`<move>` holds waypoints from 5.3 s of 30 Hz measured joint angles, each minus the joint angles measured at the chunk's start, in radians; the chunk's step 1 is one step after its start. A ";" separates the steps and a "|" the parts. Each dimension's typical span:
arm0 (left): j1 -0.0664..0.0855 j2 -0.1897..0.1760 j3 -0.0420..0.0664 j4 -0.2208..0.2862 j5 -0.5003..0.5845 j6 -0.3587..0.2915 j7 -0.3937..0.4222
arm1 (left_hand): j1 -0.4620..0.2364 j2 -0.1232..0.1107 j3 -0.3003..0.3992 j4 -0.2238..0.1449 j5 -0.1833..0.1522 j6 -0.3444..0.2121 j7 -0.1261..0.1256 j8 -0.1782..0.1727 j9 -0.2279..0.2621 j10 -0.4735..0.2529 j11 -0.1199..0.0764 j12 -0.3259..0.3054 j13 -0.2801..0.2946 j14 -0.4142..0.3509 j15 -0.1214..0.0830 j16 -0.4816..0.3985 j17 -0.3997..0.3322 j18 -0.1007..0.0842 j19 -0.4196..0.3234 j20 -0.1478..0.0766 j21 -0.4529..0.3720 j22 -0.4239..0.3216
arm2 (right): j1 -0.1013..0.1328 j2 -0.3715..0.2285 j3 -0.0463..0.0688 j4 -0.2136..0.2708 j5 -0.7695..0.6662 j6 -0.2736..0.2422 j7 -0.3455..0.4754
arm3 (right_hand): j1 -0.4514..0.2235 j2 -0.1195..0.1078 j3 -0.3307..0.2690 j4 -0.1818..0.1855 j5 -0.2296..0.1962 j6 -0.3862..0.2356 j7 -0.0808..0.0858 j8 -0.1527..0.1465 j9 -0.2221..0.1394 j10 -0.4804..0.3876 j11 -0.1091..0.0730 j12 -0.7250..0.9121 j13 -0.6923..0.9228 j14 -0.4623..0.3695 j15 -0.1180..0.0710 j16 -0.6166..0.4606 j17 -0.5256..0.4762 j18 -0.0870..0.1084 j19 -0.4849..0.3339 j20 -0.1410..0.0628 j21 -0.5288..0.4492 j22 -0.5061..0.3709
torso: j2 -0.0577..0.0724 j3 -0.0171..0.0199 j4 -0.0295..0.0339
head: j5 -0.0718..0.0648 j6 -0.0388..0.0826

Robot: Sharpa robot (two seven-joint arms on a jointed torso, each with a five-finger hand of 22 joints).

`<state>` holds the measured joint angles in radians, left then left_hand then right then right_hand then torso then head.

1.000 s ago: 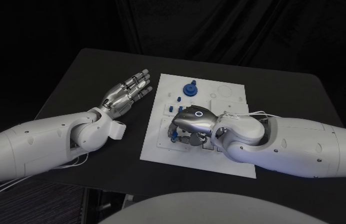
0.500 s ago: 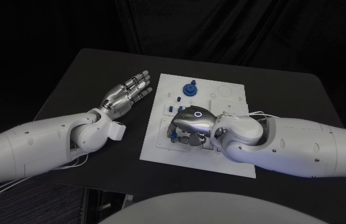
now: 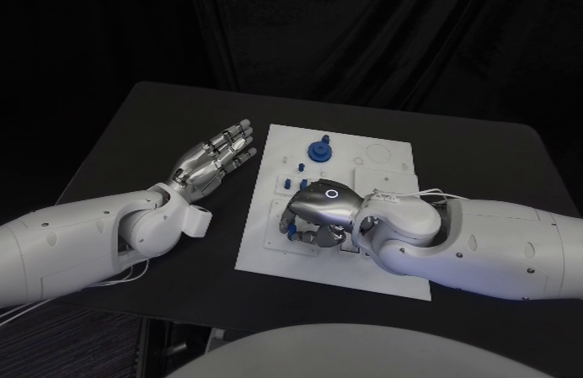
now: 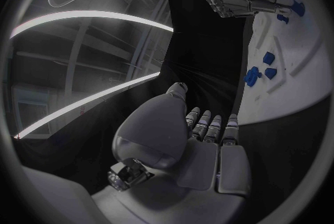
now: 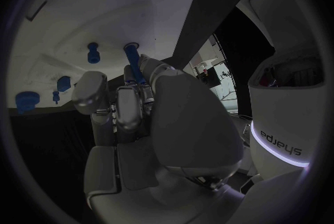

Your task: Assemble the parts on the task board

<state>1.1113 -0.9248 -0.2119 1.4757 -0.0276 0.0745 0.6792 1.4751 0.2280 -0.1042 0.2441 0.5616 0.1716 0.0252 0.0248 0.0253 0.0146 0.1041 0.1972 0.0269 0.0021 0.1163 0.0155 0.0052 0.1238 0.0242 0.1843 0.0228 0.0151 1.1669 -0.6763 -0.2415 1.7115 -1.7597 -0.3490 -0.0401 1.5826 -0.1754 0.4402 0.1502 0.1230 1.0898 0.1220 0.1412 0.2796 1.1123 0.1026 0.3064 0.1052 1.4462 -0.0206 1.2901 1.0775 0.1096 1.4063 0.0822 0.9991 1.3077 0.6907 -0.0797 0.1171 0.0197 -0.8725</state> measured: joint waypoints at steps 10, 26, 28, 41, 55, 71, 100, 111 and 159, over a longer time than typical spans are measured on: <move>0.000 0.001 0.000 -0.002 0.000 0.001 0.000 | 0.000 0.000 0.000 0.000 0.000 0.000 0.007 0.000 0.000 0.000 0.000 0.000 0.000 0.000 0.000 0.000 0.000 0.000 0.004 0.004 0.000 0.000 | -0.003 0.002 0.001 -0.004 0.000 0.001 0.000 | -0.003 -0.003 -0.001 -0.005 -0.005 0.000 0.000 0.000 0.007 0.003 -0.003 -0.002 0.003 -0.004 -0.004 -0.015 -0.017 0.000 -0.004 -0.004 -0.022 0.000 | 0.000 -0.0005 -0.0001 | 0.001 0.000; -0.001 0.002 0.000 -0.005 0.000 0.004 0.000 | 0.000 0.000 0.006 0.000 0.000 0.000 0.007 0.000 0.000 0.000 0.000 0.000 0.000 0.004 0.004 0.000 0.000 0.000 0.004 0.004 0.004 0.001 | -0.010 -0.009 -0.002 -0.001 -0.001 0.016 -0.006 | -0.003 -0.003 -0.001 -0.010 -0.012 -0.006 0.005 -0.005 0.015 0.005 -0.005 -0.011 0.005 -0.008 0.001 -0.020 -0.023 0.000 -0.007 0.000 -0.031 0.000 | -0.001 -0.0006 0.0002 | 0.002 0.000; -0.001 0.002 0.000 -0.005 0.000 0.005 0.000 | 0.000 0.000 0.006 0.000 0.000 0.000 0.007 0.000 0.000 0.000 0.000 0.000 0.000 0.004 0.004 0.000 0.000 0.000 0.004 0.004 0.004 0.001 | -0.010 -0.009 -0.002 -0.001 -0.001 0.016 -0.007 | -0.003 -0.003 -0.001 -0.010 -0.012 -0.012 0.003 -0.007 0.015 0.005 -0.005 -0.011 0.006 -0.008 0.001 -0.020 -0.025 0.000 -0.007 0.000 -0.031 0.000 | 0.000 -0.0005 0.0001 | 0.001 0.000; -0.002 0.003 0.000 -0.005 0.000 0.008 0.000 | 0.000 0.000 0.013 -0.001 0.000 0.006 0.020 0.000 0.001 0.000 0.000 0.000 0.000 0.004 0.004 0.004 0.000 0.000 0.004 0.011 0.004 0.002 | -0.014 -0.011 -0.004 -0.004 -0.001 0.040 -0.023 | -0.050 -0.049 -0.059 0.012 -0.035 -0.299 -0.021 -0.077 -0.044 -0.257 0.019 -0.099 -0.006 -0.088 0.040 -0.092 -0.116 0.010 -0.090 0.035 -0.190 0.000 | -0.001 -0.0001 -0.0007 | 0.002 0.000; -0.005 0.001 0.000 -0.005 0.000 0.009 0.000 | 0.000 0.000 0.015 -0.004 0.000 0.009 0.023 0.004 0.001 0.004 -0.004 0.000 0.000 0.004 0.004 0.004 0.000 0.016 0.004 0.011 0.004 0.001 | -0.010 -0.090 0.004 0.045 0.015 -0.015 -0.014 | 0.022 -0.094 -0.271 0.145 -0.042 -0.686 -0.104 -0.091 -0.192 -0.521 0.034 -0.038 -0.022 -0.143 0.046 -0.107 -0.156 0.023 -0.140 0.043 -0.296 0.000 | -0.001 -0.0003 0.0007 | 0.000 0.000; -0.006 -0.007 0.000 0.002 0.000 0.007 0.000 | 0.000 0.000 0.021 -0.009 0.000 0.020 0.034 0.004 0.003 0.004 -0.004 0.007 0.001 0.004 0.004 0.007 0.001 0.016 0.007 0.014 0.008 0.002 | 0.189 -0.454 -0.003 0.219 0.292 -0.197 0.013 | 0.059 -0.003 -0.178 0.114 0.097 -0.143 0.004 0.071 -0.099 -0.121 -0.062 0.631 0.332 -0.092 0.000 -0.066 -0.112 0.023 -0.078 0.004 -0.185 0.000 | -0.005 0.0016 -0.0012 | -0.052 0.000; -0.006 -0.017 0.000 0.012 0.000 0.000 0.000 | 0.004 -0.004 0.035 -0.012 0.008 0.027 0.041 0.008 0.004 0.004 -0.004 0.015 0.003 0.004 0.004 0.011 0.003 0.016 0.007 0.021 0.008 0.004 | 0.071 -0.562 -0.009 0.265 0.306 0.013 -0.513 | -0.569 -0.021 -0.219 0.142 0.022 -0.016 -0.102 0.328 0.141 0.354 -0.140 1.255 1.203 0.020 -0.076 0.272 0.231 -0.063 0.058 -0.065 0.439 0.000 | 0.001 -0.0081 -0.0056 | -0.167 0.000; -0.006 -0.019 0.000 0.012 0.000 0.001 0.000 | 0.004 -0.004 0.034 -0.012 0.008 0.027 0.041 0.008 0.004 0.003 -0.004 0.015 0.003 0.004 0.003 0.011 0.003 0.015 0.011 0.025 0.007 0.004 | 0.029 -0.545 -0.009 0.274 0.273 0.045 -0.560 | -0.621 -0.031 -0.222 0.145 0.008 -0.020 -0.109 0.373 0.225 0.351 -0.151 1.259 1.203 0.020 -0.084 0.275 0.230 -0.063 0.061 -0.075 0.461 0.000 | 0.003 -0.0081 -0.0062 | -0.179 0.000; -0.006 -0.027 0.000 0.017 0.000 0.009 0.000 | 0.008 -0.008 0.061 -0.022 0.008 0.043 0.064 0.011 0.005 0.011 0.004 0.027 0.003 0.007 0.014 0.019 0.004 0.016 0.011 0.032 0.011 0.004 | -0.067 -0.437 -0.001 0.211 0.244 0.064 -0.581 | -0.550 -0.019 -0.166 0.148 0.284 -0.050 -0.111 0.347 0.365 0.354 -0.154 1.259 1.202 0.019 -0.092 0.271 0.230 -0.078 0.061 -0.082 0.478 0.000 | 0.002 -0.0087 -0.0058 | -0.176 0.000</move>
<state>1.1051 -0.9513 -0.2119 1.4930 -0.0273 0.0833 0.6793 1.4829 0.2202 -0.0433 0.2220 0.5693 0.2145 0.0895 0.0359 0.0306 0.0254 0.1078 0.2245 0.0300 0.0093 0.1306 0.0347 0.0094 0.1394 0.0349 0.2162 0.0343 0.0190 1.0997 -1.1131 -0.2424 1.9226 -1.5160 -0.2846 -0.6208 1.0326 -0.1940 0.2739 0.2978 0.4073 1.0399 0.0114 0.4881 0.6451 1.4666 -0.0515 1.5654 1.3073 1.4649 -0.1121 1.5611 1.3076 0.0312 1.4670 0.0001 1.4774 1.3073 0.6932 -0.0884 0.1112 -0.1568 -0.8725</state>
